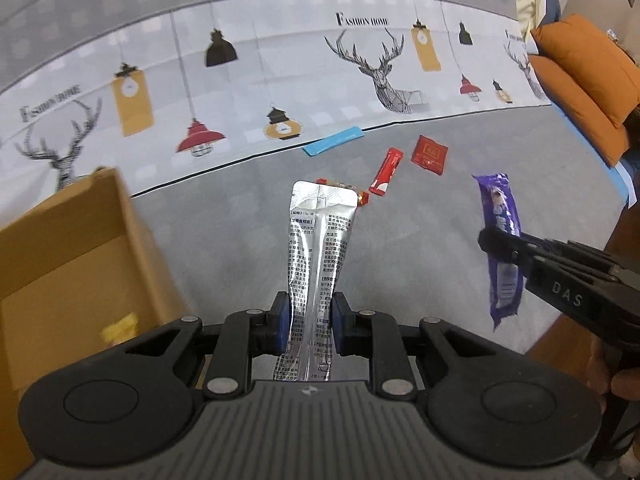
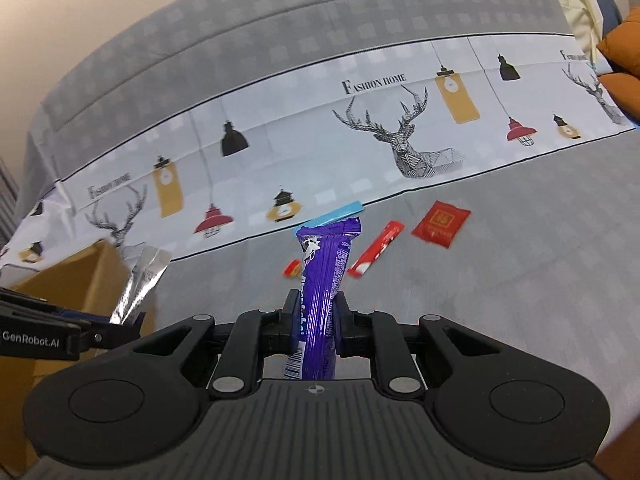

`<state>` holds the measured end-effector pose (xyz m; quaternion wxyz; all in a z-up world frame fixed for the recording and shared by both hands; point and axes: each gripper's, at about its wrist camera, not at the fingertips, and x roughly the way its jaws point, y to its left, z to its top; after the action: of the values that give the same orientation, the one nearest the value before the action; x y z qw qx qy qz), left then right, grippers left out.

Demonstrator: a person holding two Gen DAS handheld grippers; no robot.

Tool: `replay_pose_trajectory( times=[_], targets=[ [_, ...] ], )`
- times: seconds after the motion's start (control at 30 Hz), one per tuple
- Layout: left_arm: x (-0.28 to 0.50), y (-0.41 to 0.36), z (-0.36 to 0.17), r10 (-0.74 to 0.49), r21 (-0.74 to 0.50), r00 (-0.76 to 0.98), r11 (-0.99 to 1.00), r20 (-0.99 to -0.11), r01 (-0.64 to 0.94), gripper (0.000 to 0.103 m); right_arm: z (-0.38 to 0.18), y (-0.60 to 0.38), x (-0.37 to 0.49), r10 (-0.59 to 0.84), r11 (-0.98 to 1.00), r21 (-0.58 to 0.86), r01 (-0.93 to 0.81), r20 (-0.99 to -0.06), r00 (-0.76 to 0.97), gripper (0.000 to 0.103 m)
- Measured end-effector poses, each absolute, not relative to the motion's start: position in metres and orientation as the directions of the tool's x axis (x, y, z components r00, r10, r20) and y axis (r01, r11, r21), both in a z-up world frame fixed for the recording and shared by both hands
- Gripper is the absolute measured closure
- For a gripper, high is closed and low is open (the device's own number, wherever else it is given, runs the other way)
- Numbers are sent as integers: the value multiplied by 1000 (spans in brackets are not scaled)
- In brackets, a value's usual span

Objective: Organize snacks
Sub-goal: 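Carry the silver sachet and purple chocolate bar over the cardboard box with both tools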

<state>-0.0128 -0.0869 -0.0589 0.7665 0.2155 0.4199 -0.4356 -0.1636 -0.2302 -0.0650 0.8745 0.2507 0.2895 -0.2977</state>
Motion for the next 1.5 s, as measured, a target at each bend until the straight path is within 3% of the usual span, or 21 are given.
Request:
replay_pose_trajectory(
  times=[0.23,0.9,1.5],
  targets=[
    [-45,-27,-37,-440,29,346,585,-829,811,79,-35,-175,-196,-333,711,305,634,-648,685,86],
    [-114,149,-14,-387,45,471,733,-793,678,79,19,1,-225,-168,861,290,419,-615,771,86],
    [-137,193,-14,-399,31,508,763,-763,646,79,29,64,-235,-135,937,173,305,-625,769,86]
  ],
)
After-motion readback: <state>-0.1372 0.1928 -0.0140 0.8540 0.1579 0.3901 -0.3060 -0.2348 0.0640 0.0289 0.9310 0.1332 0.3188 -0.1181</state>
